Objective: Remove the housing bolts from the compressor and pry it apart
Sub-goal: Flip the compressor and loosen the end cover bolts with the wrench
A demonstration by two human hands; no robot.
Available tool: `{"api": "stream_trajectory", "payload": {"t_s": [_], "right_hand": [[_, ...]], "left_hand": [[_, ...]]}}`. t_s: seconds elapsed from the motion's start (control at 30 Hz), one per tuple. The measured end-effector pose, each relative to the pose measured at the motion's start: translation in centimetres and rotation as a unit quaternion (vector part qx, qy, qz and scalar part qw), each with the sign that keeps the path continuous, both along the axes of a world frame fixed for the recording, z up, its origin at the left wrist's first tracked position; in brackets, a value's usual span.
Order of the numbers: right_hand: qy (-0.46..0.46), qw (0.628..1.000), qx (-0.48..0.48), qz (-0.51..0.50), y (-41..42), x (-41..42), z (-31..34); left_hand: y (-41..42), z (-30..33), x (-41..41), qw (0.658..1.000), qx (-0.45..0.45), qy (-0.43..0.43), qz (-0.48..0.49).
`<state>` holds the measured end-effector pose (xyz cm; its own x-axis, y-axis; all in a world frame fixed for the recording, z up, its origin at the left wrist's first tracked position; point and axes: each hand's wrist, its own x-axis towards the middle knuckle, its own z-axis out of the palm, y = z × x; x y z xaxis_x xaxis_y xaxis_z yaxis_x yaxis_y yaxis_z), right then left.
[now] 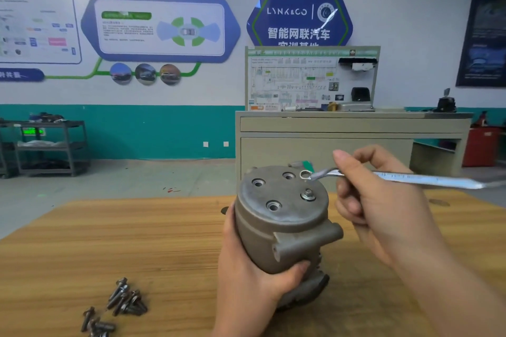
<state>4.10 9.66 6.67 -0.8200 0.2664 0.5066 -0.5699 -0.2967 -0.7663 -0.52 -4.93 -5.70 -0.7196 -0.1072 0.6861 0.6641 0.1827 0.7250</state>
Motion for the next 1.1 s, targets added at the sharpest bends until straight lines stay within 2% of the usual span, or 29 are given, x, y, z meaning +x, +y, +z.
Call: {"api": "stream_trajectory", "payload": {"t_s": [0.17, 0.33, 0.43, 0.53, 0.67, 0.77, 0.9, 1.1], "right_hand": [[0.048, 0.993, 0.003, -0.110, -0.9, 0.9, -1.9], [0.100, 0.983, 0.006, -0.155, -1.5, 1.6, -2.1], [0.111, 0.971, 0.052, -0.204, -1.9, 1.7, -2.2], [0.139, 0.938, 0.123, -0.292, -2.1, 1.3, -2.6], [0.223, 0.861, 0.236, -0.390, -2.5, 0.8, -3.1], [0.224, 0.819, 0.275, -0.451, -2.8, 0.8, -3.5], [0.223, 0.804, 0.288, -0.470, -3.0, 1.0, -3.7], [0.205, 0.801, 0.360, -0.432, -3.7, 2.5, -3.7]], "left_hand": [[0.7, 0.0, 0.7, 0.998, 0.008, -0.029, 0.054], [0.6, 0.1, 0.9, 0.998, 0.007, -0.032, 0.048], [0.5, 0.0, 0.8, 0.999, 0.006, -0.028, 0.043], [0.5, 0.0, 0.8, 0.999, -0.002, -0.023, 0.040], [0.5, 0.2, 1.0, 0.999, -0.002, -0.030, 0.027], [0.4, 0.2, 1.2, 0.999, -0.002, -0.043, 0.020], [0.4, 0.3, 1.3, 0.999, -0.006, -0.042, 0.011], [0.3, 0.1, 0.9, 0.999, 0.008, -0.049, 0.006]]}}
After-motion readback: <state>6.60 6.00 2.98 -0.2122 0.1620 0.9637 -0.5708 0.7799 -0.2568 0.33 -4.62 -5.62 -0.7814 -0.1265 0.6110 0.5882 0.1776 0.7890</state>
